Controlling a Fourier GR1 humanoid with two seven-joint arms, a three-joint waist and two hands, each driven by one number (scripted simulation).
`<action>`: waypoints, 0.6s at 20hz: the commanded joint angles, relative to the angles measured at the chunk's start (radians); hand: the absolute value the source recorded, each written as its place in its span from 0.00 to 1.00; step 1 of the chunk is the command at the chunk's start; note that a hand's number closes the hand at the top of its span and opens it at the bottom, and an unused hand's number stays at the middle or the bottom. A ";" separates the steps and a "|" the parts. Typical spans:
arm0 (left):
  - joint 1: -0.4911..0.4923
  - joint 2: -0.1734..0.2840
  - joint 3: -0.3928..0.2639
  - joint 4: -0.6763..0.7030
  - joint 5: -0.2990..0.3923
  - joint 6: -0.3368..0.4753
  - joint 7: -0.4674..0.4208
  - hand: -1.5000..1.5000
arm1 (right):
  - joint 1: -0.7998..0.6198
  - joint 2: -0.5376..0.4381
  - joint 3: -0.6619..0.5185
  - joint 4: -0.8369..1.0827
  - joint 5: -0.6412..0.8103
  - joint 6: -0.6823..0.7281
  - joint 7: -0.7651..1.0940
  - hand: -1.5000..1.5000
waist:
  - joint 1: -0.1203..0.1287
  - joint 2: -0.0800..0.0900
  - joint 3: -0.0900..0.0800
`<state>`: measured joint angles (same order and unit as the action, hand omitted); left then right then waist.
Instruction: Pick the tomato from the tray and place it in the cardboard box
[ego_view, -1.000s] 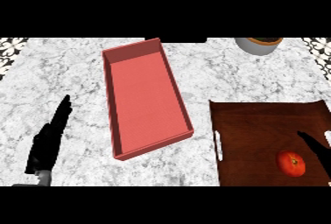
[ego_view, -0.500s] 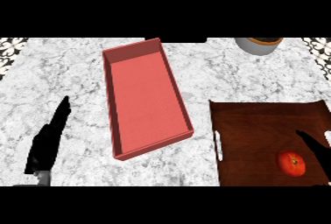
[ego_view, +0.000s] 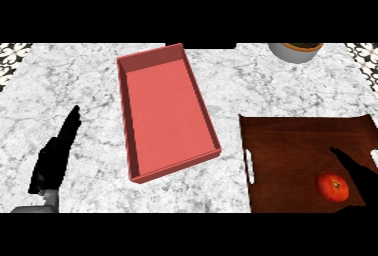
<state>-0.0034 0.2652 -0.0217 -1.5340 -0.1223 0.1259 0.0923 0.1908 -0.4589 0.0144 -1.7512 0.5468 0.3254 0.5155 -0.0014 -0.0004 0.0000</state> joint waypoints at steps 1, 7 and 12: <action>-0.010 -0.008 0.039 0.030 -0.006 -0.028 -0.025 0.50 | 0.015 0.033 0.006 -0.023 0.050 0.042 -0.001 0.00 | -0.001 0.000 0.000; -0.046 -0.008 0.071 0.009 0.004 -0.063 0.030 0.50 | -0.095 0.087 -0.014 0.119 0.070 0.054 -0.009 0.00 | 0.001 0.001 0.000; 0.004 -0.041 0.057 0.011 -0.016 -0.064 -0.018 0.50 | -0.046 0.057 -0.026 0.101 0.168 -0.031 -0.129 1.00 | 0.000 0.000 0.000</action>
<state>0.0001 0.2330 0.0233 -1.5359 -0.1462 0.0764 0.0831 0.1432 -0.3990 -0.0168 -1.6587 0.6425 0.3480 0.4317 -0.0009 -0.0010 -0.0013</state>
